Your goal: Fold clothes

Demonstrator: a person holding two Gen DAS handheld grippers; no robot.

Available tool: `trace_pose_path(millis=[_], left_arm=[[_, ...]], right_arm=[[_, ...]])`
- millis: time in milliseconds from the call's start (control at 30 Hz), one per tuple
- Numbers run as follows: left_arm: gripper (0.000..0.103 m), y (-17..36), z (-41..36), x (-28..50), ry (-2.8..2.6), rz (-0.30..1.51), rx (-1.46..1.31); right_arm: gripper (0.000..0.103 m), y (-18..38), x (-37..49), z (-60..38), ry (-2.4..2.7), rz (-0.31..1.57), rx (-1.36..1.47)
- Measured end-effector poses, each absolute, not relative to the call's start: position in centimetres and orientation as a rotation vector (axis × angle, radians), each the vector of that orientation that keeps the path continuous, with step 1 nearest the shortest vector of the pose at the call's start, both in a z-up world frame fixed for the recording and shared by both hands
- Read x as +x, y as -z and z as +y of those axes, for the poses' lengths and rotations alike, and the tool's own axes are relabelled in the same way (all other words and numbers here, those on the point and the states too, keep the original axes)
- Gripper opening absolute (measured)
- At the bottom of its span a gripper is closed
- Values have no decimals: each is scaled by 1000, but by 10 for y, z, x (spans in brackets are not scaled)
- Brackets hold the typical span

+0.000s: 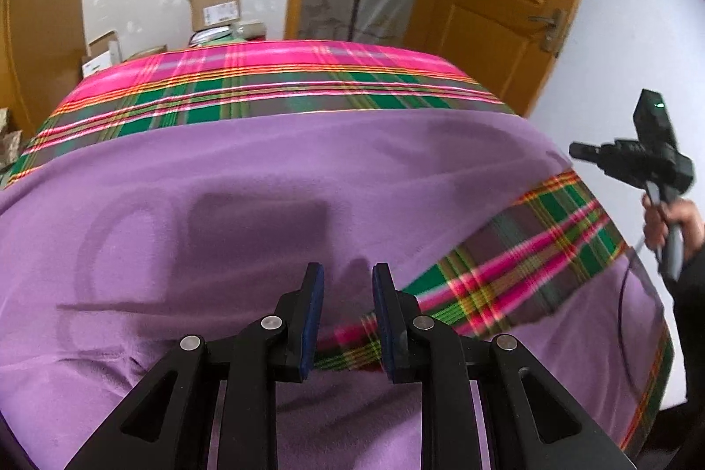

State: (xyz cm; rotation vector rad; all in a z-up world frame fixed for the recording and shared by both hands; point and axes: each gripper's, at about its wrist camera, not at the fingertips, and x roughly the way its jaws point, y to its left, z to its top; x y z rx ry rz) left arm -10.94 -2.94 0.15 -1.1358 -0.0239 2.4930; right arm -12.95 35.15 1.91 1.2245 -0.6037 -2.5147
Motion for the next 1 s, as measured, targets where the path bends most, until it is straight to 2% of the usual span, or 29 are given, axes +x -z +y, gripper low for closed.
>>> trace_pose_path(millis=[33,67,100,167,233,333,500,633,733,767,833,867,1000], left_arm=[[23,-1,-28,-109,-2490,-18,-1137],[23,0,-27,-109,-2487,-11,-1138],[23,0,-26,-107,-2484,3,-1136],[24,-1,-25,-102,-2480,31,-1118],[27,0,-26,-99,-2473,56,-1106],[28,3,-25,-99,-2468,76,-1110],[31,8,-19,-104,-2434,101,-1147],[34,9,-9,-102,-2431,180,-1142],[34,9,-5,-103,-2430,222,-1138],[34,9,-4,-103,-2431,235,-1137],[17,9,-4,-104,-2446,258,-1137],[8,8,-5,-104,-2444,252,-1134],[2,3,-11,-98,-2430,231,-1108]], right_arm=[[4,-21,-131,330,2501,-499,1233],[10,-24,-129,311,2492,-385,1224],[20,-27,-127,293,2480,-274,1213],[33,-32,-117,261,2475,-19,1139],[35,-35,-107,237,2467,242,1066],[35,-29,-105,218,2404,413,1058],[35,-16,-113,199,2263,583,1120],[34,-3,-130,191,2183,638,1191],[25,0,-138,191,2151,605,1194],[16,0,-139,191,2138,597,1192],[6,1,-138,188,2142,611,1196],[4,1,-138,187,2143,617,1197],[2,-8,-129,197,2125,556,1185]])
